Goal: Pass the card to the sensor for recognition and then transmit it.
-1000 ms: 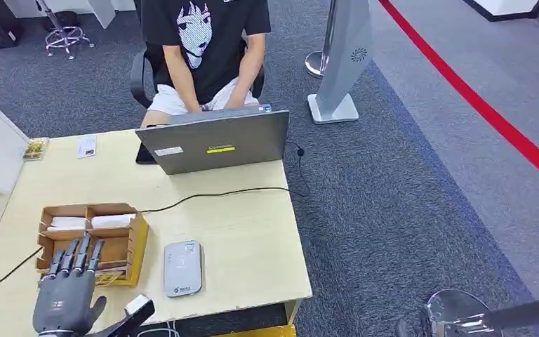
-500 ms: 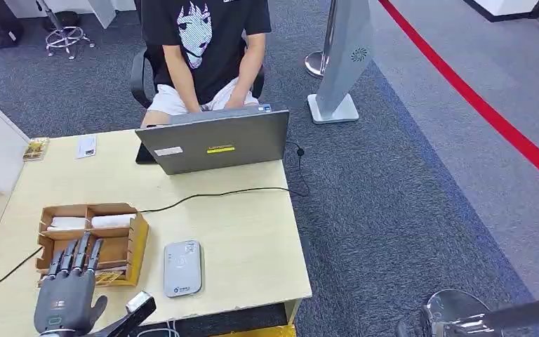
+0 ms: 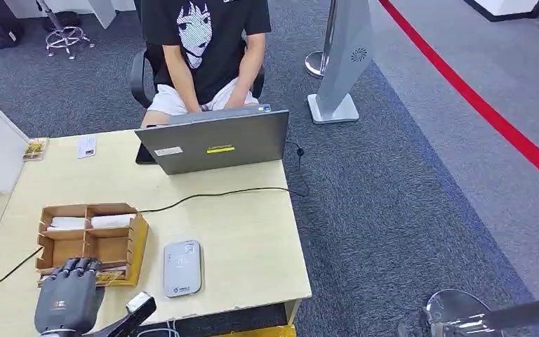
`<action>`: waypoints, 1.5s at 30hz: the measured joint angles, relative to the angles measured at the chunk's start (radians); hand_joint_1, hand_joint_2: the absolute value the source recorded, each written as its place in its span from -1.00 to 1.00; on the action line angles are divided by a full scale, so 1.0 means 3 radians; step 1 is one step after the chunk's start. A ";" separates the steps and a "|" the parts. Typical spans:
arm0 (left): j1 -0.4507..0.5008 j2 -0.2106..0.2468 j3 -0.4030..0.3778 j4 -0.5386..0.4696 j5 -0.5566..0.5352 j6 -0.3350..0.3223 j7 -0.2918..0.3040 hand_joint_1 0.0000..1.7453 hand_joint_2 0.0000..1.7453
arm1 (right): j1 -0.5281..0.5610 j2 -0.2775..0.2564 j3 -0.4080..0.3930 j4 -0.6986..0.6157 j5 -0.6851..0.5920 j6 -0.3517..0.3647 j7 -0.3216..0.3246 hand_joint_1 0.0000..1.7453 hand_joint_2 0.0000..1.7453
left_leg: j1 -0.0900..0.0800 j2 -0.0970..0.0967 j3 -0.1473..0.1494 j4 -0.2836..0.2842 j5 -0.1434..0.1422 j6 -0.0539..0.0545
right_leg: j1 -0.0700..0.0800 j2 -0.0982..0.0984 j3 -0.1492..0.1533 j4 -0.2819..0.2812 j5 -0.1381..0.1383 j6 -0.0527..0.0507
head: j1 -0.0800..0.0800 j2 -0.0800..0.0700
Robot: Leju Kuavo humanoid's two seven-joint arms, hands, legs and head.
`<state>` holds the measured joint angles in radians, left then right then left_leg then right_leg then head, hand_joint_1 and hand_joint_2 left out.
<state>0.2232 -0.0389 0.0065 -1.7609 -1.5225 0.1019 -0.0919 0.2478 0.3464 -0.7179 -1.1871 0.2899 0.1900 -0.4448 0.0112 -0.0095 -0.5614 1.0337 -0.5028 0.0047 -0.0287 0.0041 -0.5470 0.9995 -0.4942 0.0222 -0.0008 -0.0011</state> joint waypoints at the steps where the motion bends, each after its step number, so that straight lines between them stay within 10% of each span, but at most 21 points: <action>1: 0.0000 0.0000 0.0000 0.0000 0.0000 0.0000 0.0000 1.00 1.00 | 0.0000 0.0000 -0.0001 0.0004 0.0000 0.0000 -0.0003 -1.00 1.00 | 0.0000 0.0000 0.0000 0.0000 0.0000 0.0000 | 0.0000 0.0000 0.0000 0.0000 0.0000 0.0000 | 0.0000 0.0000; 18: -0.0261 0.0477 -0.0020 -0.0303 0.0039 0.0005 0.0125 1.00 1.00 | -0.0013 -0.0001 -0.0001 0.0036 0.0010 0.0005 -0.0034 -1.00 1.00 | 0.0001 -0.0005 0.0002 0.0000 0.0002 0.0000 | 0.0001 -0.0004 0.0002 0.0002 0.0001 -0.0001 | -0.0003 0.0000; 28: -0.1182 0.0942 0.0018 -0.0696 0.0170 -0.0623 0.0179 1.00 1.00 | -0.0121 -0.0015 -0.0047 0.0210 -0.0060 0.0065 -0.0098 -1.00 1.00 | 0.0001 -0.0009 0.0001 0.0000 0.0011 -0.0002 | 0.0001 -0.0009 0.0004 0.0003 0.0006 -0.0003 | 0.0001 0.0000; 45: -0.1693 0.1242 0.0075 -0.0223 -0.0032 -0.0923 0.0310 1.00 1.00 | -0.0308 -0.0041 -0.0162 0.0437 0.0011 0.0183 -0.0185 -1.00 1.00 | 0.0000 -0.0008 -0.0001 0.0000 0.0011 -0.0002 | 0.0000 -0.0007 0.0001 0.0003 0.0006 -0.0002 | 0.0001 0.0000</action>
<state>-0.2848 0.3338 0.0290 -1.8276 -1.5320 -0.1751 0.0011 0.1553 0.3342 -0.7664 -1.0559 0.2934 0.2449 -0.5005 0.0113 -0.0120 -0.5618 1.0337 -0.4996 0.0040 -0.0286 0.0019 -0.5465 1.0005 -0.4924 0.0214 -0.0004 -0.0011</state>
